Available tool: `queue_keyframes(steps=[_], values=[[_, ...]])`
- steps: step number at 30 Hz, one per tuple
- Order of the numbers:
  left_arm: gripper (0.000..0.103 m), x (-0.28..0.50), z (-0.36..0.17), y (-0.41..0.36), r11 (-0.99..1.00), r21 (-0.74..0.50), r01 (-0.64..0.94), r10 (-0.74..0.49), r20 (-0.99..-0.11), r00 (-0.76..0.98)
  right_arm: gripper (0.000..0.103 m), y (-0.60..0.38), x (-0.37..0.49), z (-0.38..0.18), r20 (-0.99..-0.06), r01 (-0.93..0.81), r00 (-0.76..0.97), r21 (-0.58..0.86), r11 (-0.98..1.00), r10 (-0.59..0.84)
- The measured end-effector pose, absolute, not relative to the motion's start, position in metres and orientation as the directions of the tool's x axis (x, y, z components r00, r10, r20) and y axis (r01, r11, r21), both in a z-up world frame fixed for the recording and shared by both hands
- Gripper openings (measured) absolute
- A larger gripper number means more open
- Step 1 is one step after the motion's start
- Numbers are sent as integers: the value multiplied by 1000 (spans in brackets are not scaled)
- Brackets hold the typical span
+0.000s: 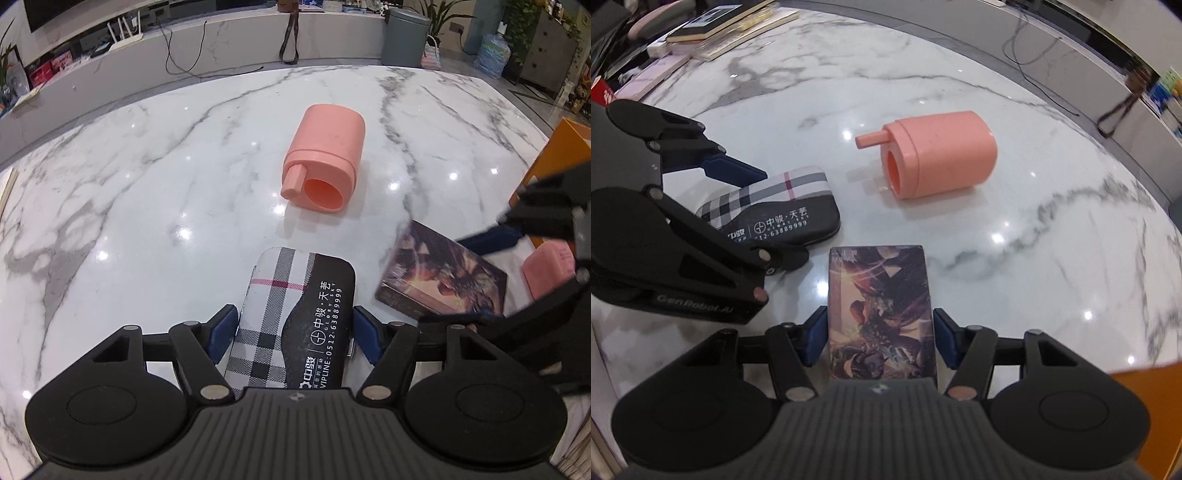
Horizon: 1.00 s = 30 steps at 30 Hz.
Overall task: Organize rigid objects
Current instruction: 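Carry the plaid case and card box into the orange box with both tools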
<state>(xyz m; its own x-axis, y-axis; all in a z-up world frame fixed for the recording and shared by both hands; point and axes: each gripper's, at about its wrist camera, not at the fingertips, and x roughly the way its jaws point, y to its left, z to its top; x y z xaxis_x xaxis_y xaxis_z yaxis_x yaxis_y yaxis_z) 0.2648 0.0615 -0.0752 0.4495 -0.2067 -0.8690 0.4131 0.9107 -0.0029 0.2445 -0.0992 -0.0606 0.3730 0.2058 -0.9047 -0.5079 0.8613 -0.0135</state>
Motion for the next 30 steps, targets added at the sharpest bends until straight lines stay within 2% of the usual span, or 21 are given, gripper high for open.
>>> queue_keyframes(steps=[5,8,14,19,25,30], values=[[76,262,-74,64,920,-22,392,-215,-863,456,58,-110,226,-55,-891,-364,408,42,930,200],[76,258,-72,69,927,-86,364,-256,-855,451,58,-115,209,-42,-867,-301,456,62,952,200],[76,234,-47,82,921,-226,317,-364,-791,492,58,-122,172,0,-800,-254,554,98,962,228],[76,212,-19,80,917,-276,287,-393,-741,544,58,-142,134,33,-724,-195,662,84,977,195],[76,179,26,38,883,-303,359,-463,-684,563,58,-198,102,59,-702,-113,696,104,988,153],[76,167,44,-21,853,-305,423,-504,-692,517,58,-265,83,67,-727,6,686,56,998,37]])
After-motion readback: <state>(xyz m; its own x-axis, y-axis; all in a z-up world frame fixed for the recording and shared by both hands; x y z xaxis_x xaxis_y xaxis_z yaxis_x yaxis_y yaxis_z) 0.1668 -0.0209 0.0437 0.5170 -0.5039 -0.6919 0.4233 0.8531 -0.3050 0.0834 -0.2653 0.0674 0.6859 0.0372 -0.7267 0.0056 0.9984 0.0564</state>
